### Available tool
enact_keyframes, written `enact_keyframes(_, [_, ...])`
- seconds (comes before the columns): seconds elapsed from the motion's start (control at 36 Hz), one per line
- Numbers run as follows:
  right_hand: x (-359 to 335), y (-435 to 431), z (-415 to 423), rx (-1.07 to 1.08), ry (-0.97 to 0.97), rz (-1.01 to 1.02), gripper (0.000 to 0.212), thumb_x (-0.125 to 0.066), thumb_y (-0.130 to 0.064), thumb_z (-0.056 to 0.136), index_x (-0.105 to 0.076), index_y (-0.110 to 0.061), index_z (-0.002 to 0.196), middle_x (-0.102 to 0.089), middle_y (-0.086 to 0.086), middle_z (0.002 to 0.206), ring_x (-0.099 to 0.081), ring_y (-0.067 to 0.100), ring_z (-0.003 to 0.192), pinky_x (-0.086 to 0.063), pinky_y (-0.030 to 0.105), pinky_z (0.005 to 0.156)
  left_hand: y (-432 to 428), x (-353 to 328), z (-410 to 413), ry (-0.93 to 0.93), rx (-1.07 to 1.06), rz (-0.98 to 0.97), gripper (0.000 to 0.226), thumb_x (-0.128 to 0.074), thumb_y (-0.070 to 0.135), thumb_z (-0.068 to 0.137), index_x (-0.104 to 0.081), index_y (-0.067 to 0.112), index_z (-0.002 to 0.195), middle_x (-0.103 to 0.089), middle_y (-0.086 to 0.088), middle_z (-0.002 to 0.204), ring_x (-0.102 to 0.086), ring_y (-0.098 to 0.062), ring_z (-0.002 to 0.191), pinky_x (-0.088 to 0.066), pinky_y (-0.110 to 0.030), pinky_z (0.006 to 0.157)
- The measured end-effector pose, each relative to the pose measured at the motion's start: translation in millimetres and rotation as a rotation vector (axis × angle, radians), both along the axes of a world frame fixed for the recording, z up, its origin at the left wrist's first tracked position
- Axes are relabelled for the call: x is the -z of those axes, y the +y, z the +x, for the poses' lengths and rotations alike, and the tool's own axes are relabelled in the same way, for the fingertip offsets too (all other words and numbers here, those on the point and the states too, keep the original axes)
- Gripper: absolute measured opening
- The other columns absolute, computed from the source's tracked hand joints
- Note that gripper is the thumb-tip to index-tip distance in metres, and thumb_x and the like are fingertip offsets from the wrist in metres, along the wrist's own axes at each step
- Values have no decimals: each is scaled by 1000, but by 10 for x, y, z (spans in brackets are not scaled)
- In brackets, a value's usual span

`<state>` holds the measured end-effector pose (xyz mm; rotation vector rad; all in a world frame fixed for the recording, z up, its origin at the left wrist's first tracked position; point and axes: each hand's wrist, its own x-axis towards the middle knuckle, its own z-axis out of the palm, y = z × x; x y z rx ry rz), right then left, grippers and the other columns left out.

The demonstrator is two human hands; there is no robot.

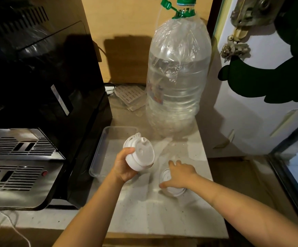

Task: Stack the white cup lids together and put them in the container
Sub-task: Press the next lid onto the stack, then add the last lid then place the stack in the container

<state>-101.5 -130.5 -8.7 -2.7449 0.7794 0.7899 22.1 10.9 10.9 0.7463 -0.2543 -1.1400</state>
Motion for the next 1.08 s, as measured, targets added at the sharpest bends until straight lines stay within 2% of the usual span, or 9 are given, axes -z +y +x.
enact_keyframes(0.08, [24,77,16,135,-26,-10,103,-49,-77,69,-21,-8,141,-42,17,137,-50,34,118,-45,36,86,30,-7,-19,-25,5,12,60,-84,31,27,-70,25,85,-67,-4,84,-57,-24,82,-53,-40,66])
enact_keyframes(0.19, [11,149,62,227,8,-12,103,-47,-77,71,-23,-4,138,-53,14,129,-56,30,112,-47,33,82,58,0,-35,-25,3,14,59,-85,31,25,-71,26,83,-69,-2,82,-61,-22,77,-54,-39,68])
enact_keyframes(0.42, [45,223,120,366,-4,63,100,-53,-69,75,-16,-5,142,-49,12,135,-55,29,116,-47,32,84,79,-12,-46,-29,7,30,58,-86,32,23,-73,24,79,-70,-3,78,-64,-20,73,-55,-39,68])
enact_keyframes(0.5, [74,209,112,395,-35,101,96,-58,-63,76,-17,-5,141,-50,13,134,-54,30,117,-46,32,85,78,3,-29,-19,-3,35,63,-86,31,24,-70,23,85,-69,-4,80,-62,-23,76,-55,-40,67])
enact_keyframes(0.61, [85,193,110,440,-59,162,95,-65,-56,74,-18,-5,140,-50,13,133,-53,31,117,-46,32,85,57,10,-11,-34,14,34,56,-85,31,27,-72,25,82,-68,-4,82,-58,-24,80,-52,-41,69])
enact_keyframes(0.83, [81,187,73,417,-53,162,99,-69,-52,70,-17,-6,140,-40,13,137,-48,30,122,-46,33,90,12,24,26,-39,12,44,57,-85,31,26,-72,25,82,-68,-4,81,-57,-24,81,-48,-42,73])
enact_keyframes(0.97, [-14,108,61,343,-119,145,97,-67,-53,70,-19,-6,139,-38,13,139,-47,30,122,-45,34,90,-12,13,60,-48,21,32,55,-85,32,29,-72,26,83,-68,-3,82,-55,-24,83,-49,-41,70])
enact_keyframes(1.08, [-254,2,107,292,-201,121,101,-66,-56,70,-15,-6,141,-32,13,143,-45,34,123,-44,38,92,-31,-3,100,-28,12,21,63,-85,31,30,-67,23,90,-64,-6,87,-55,-24,84,-51,-40,69])
